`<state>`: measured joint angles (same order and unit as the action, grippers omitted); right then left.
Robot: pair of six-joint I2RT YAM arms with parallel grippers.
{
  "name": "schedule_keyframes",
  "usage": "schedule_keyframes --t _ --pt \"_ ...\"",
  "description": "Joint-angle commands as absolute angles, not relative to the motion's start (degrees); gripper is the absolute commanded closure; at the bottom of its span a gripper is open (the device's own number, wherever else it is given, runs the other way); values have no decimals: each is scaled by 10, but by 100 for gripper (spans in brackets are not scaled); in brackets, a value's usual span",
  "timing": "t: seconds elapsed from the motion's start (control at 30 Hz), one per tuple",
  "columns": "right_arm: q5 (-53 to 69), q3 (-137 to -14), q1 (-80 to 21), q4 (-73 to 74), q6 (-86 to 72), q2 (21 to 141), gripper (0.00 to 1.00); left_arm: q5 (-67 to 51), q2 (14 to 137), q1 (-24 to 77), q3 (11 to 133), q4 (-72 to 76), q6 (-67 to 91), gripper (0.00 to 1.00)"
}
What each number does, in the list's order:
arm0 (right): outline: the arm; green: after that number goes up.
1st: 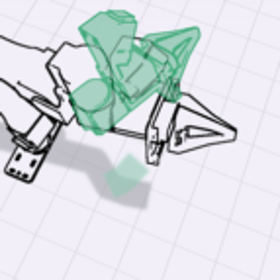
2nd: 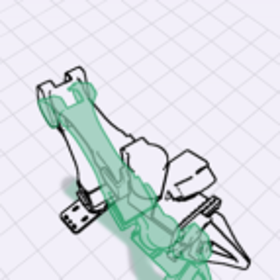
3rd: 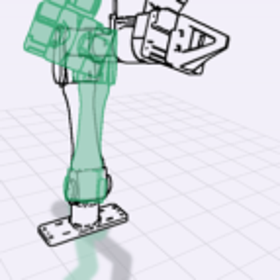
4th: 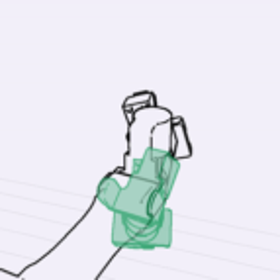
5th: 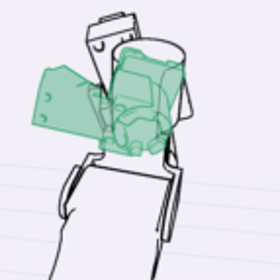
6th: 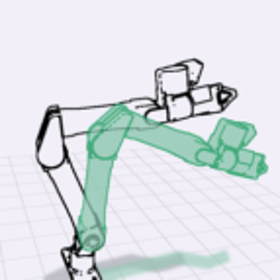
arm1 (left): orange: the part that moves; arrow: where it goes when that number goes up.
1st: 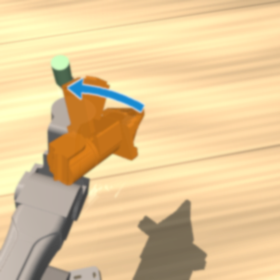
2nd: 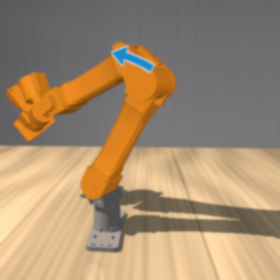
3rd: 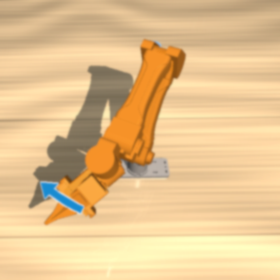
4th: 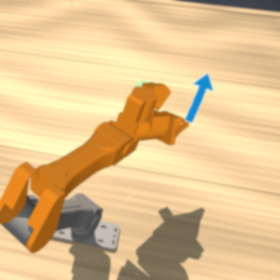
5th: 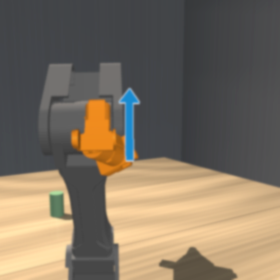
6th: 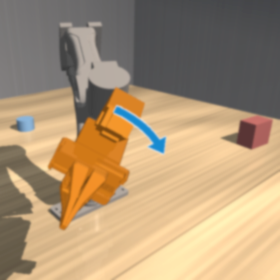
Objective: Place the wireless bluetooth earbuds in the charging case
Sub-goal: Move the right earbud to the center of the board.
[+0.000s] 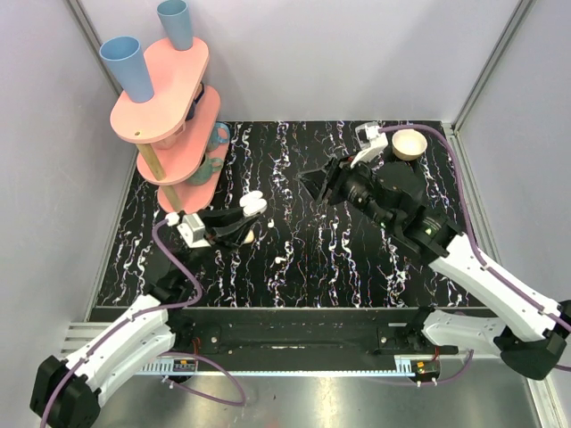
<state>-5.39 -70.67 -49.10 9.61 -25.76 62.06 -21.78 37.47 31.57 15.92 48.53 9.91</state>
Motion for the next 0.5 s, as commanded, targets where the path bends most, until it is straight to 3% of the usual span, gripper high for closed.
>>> schedule_keyframes --t 0.0,0.2,0.47 --pt "-87 -673 -440 165 -338 680 43 -170 312 316 164 471 83 100" --pt "114 -614 -424 119 -319 791 42 -142 212 316 191 353 39 100" --pt "230 -671 -429 129 -244 964 47 -145 174 316 210 291 19 100"
